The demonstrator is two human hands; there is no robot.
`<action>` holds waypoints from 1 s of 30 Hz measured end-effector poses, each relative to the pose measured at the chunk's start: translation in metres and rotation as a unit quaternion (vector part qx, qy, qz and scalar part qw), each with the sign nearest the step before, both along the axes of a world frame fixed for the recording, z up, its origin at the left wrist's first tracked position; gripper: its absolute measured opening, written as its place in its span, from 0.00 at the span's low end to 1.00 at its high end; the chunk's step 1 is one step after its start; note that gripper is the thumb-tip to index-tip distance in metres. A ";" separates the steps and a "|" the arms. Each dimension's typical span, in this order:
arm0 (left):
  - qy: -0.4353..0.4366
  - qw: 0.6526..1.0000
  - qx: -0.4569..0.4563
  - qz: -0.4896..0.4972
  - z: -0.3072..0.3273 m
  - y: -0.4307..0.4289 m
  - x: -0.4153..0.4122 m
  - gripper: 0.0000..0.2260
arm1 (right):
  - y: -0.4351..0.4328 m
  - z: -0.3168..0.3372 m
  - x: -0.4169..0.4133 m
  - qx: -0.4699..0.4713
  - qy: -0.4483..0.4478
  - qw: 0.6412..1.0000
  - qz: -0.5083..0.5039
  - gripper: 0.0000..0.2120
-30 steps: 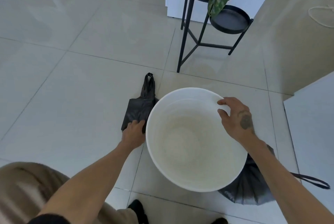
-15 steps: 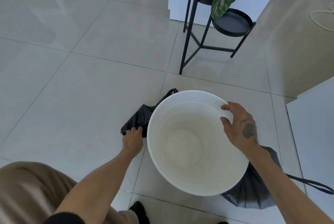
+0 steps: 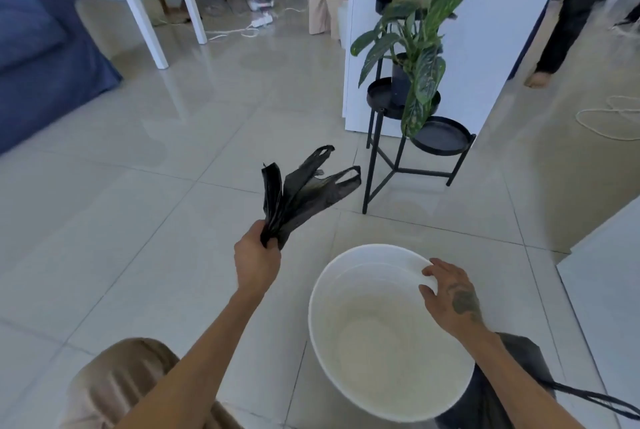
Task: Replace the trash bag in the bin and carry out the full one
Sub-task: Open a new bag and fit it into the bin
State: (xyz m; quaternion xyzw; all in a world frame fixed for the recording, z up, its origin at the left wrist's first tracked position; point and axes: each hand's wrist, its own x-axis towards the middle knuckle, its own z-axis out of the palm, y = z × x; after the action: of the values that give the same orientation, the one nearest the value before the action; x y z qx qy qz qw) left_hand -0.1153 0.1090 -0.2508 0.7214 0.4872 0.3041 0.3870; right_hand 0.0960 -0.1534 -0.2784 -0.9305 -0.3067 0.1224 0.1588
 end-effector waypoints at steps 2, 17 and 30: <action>-0.047 0.998 0.023 -0.036 0.029 -0.017 -0.001 0.13 | 0.011 0.017 -0.003 0.027 -0.015 1.000 -0.001 0.17; -0.078 0.965 -0.106 -0.228 0.016 -0.170 0.012 0.10 | 0.012 0.088 -0.033 0.492 0.460 0.694 -0.255 0.17; 0.197 0.921 -0.049 -0.331 0.070 -0.117 0.035 0.25 | -0.024 0.063 -0.017 0.529 0.485 0.679 -0.154 0.18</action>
State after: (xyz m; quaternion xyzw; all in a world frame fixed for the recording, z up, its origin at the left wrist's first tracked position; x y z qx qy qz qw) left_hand -0.0800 -0.0080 -0.1804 0.8669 0.3013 -0.0141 0.3969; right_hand 0.0788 -0.1774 -0.2150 -0.5363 -0.0526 0.3476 0.7673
